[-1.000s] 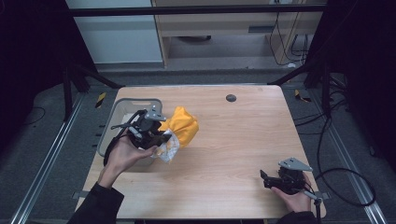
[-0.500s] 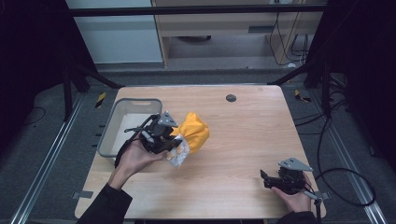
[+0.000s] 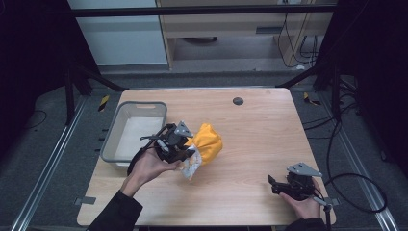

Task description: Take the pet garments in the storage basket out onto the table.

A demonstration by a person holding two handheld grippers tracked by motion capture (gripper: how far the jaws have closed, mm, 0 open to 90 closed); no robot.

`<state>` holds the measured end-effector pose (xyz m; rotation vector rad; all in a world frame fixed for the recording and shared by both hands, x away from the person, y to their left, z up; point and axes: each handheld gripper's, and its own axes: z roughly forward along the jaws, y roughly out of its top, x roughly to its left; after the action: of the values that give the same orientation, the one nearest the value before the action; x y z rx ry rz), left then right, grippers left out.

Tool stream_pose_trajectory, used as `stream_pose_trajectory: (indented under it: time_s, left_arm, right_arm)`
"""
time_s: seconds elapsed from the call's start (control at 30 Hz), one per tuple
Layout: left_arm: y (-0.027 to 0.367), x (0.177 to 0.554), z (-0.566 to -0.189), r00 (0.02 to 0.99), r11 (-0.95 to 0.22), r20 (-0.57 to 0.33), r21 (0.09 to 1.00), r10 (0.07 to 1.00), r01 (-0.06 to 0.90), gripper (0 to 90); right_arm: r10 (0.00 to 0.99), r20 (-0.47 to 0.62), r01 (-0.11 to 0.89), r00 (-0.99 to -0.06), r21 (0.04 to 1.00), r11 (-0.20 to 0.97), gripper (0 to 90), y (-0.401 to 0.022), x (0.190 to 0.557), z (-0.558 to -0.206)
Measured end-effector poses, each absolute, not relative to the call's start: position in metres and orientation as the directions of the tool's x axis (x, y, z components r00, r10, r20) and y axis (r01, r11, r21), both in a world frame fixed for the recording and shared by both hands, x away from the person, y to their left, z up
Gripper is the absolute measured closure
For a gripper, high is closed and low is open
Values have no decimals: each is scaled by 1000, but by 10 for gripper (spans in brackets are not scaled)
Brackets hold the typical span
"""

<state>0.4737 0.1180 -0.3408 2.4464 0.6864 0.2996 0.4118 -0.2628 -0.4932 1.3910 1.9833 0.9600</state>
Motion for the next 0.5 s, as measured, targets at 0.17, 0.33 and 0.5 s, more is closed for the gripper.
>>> stream_pose_trajectory:
  time_s: [0.17,0.33,0.5]
  left_arm:
    - [112,473,-347,849,-710,49,576,525,405,821]
    - [106,473,-354,859,-722,42,563,511,402,821]
    - [103,472,-359,862,-726,36,558,505,402,821]
  right_arm:
    - [944,-21,568,-330,794,217,105,-263,412,-493]
    - [944,-20,567,-329,796,214,105,-263,412,-493]
    - [943,-23,565,-331,796,217,105,-263,412,-493]
